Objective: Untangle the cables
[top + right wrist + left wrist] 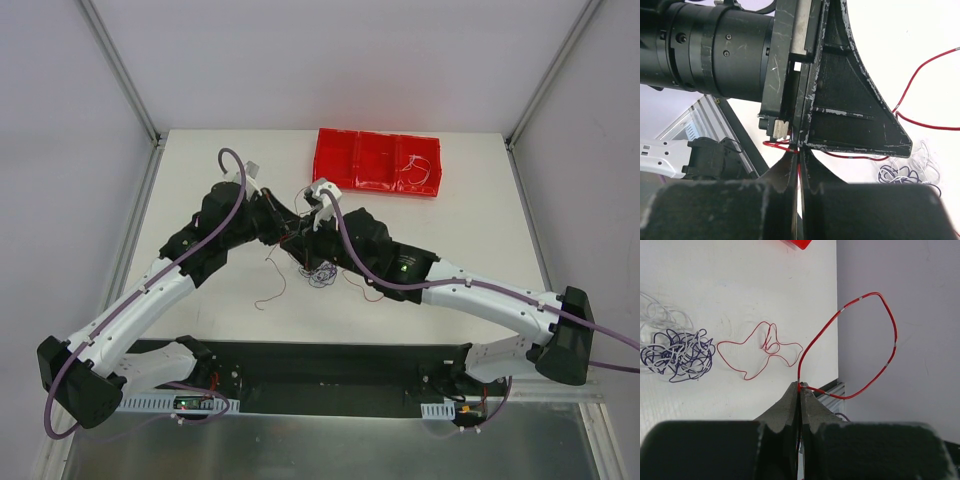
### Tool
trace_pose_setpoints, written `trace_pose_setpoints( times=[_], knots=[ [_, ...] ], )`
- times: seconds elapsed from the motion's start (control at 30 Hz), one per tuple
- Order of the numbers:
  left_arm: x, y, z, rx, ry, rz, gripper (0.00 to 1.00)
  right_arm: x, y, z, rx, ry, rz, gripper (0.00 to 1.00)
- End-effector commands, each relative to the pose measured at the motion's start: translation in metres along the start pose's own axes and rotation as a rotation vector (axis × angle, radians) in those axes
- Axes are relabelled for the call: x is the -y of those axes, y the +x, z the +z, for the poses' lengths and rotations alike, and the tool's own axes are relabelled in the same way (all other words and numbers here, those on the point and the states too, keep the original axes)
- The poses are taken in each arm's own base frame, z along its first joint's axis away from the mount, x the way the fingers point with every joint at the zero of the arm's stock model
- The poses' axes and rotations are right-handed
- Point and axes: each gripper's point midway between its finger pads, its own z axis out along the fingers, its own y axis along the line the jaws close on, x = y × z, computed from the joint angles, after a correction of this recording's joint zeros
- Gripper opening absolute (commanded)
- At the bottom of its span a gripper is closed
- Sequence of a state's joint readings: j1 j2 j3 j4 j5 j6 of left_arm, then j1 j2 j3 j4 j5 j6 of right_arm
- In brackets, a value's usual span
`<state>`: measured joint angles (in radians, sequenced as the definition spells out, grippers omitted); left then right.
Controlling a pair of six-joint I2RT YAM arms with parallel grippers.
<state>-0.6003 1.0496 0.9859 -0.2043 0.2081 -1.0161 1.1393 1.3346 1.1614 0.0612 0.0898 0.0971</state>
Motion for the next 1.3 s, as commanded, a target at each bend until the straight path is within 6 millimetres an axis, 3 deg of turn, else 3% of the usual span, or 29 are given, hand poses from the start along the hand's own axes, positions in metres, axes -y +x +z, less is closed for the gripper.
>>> trace_pose_setpoints(
  times=[0.0,0.03,0.13,0.3,0.43,0.57,0.73,0.87,1.1,1.27],
  knots=[
    [0.011,-0.007,-0.007,0.029,0.047,0.053,0.02,-0.009,-0.036,-0.007,0.139,-0.038,0.008,0.0],
    [0.007,-0.007,-0.008,0.038,0.041,0.06,0.12,-0.007,-0.038,-0.01,0.15,-0.036,0.009,0.0],
    [0.0,-0.014,-0.014,0.094,0.026,0.076,0.53,-0.002,-0.035,-0.015,0.154,-0.029,0.005,0.0],
    [-0.003,-0.028,-0.028,0.173,0.022,0.146,0.81,0.009,-0.034,-0.023,0.163,-0.022,0.022,0.0],
    [-0.01,-0.038,-0.038,0.223,0.014,0.163,0.97,0.03,-0.038,-0.029,0.179,0.014,0.048,0.0],
    [-0.023,-0.047,-0.051,0.285,-0.011,0.199,0.99,0.049,-0.05,-0.038,0.198,0.042,0.057,0.0],
    [-0.041,-0.051,-0.07,0.361,-0.045,0.257,0.98,0.06,-0.081,-0.053,0.235,0.043,0.039,0.0],
    [-0.047,-0.048,-0.074,0.358,-0.06,0.293,0.99,0.066,-0.128,-0.069,0.296,0.058,0.01,0.0],
    [-0.043,-0.039,-0.065,0.285,-0.04,0.321,0.99,0.067,-0.235,-0.099,0.443,0.038,-0.001,0.0],
    [-0.041,-0.034,-0.058,0.236,-0.029,0.323,0.99,0.083,-0.287,-0.107,0.522,0.074,-0.025,0.0]
  ],
)
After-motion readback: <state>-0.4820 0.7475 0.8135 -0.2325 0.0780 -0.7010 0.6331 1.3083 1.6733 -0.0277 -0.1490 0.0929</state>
